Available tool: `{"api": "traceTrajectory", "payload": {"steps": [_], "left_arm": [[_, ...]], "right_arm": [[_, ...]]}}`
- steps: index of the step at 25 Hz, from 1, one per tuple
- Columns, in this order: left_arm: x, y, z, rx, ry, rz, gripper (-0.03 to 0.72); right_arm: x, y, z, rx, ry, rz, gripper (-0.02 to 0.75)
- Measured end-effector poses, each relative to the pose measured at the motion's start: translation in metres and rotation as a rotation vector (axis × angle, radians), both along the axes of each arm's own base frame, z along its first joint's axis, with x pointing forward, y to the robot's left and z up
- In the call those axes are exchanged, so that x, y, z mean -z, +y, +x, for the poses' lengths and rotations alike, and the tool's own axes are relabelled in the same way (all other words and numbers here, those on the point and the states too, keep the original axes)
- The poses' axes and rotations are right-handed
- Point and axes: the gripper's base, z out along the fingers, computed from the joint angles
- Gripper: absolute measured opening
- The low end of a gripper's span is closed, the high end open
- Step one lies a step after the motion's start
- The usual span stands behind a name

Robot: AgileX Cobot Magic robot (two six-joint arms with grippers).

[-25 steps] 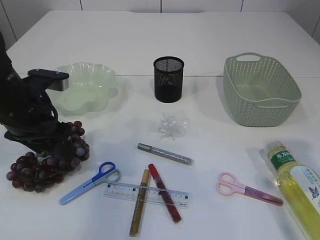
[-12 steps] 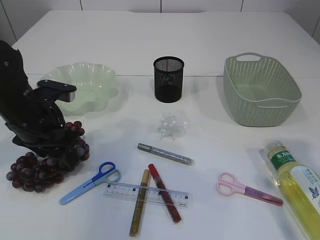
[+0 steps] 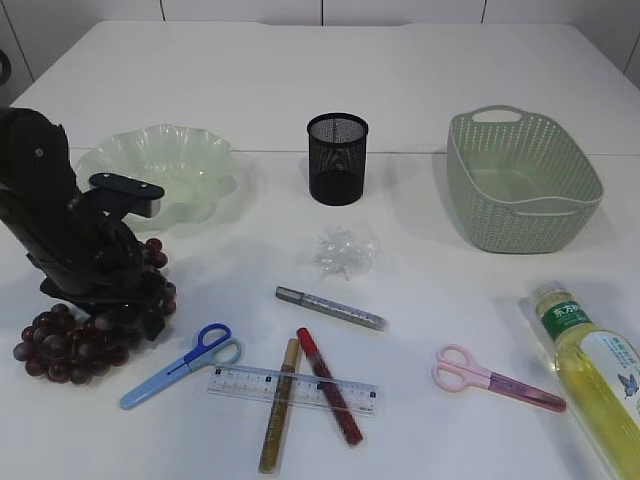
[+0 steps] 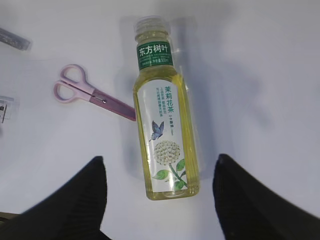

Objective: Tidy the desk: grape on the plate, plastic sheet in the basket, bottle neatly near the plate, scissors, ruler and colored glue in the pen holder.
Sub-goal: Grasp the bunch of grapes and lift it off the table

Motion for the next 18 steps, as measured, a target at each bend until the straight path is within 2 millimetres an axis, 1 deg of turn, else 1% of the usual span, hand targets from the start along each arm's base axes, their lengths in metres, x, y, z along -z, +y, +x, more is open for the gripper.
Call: {"api": "traceTrajectory", "payload": {"steps": [3,8,10,14,16,18], "left_arm": [[0.001,0.000,0.001,-0.001,-0.013,-0.003,0.578],[0.008,-0.001,0.002,-0.001,0.002,0.002,0.534],[0.014,-0.001,0.003,0.000,0.015,0.008,0.529],[0.018,0.000,0.003,0.003,0.026,0.014,0.521],[0.018,0.000,0.003,0.004,0.024,0.015,0.498],[0.018,0.000,0.003,0.004,0.026,0.017,0.439]], "right_arm": [[0.000,0.000,0.000,-0.002,0.000,-0.001,0.512],[0.000,0.000,0.000,-0.002,0.000,-0.001,0.512],[0.000,0.000,0.000,-0.002,0.000,-0.001,0.512],[0.000,0.000,0.000,-0.002,0.000,-0.001,0.512],[0.000,0.000,0.000,-0.002,0.000,-0.001,0.512],[0.000,0.000,0.000,-0.002,0.000,-0.001,0.512]]}}
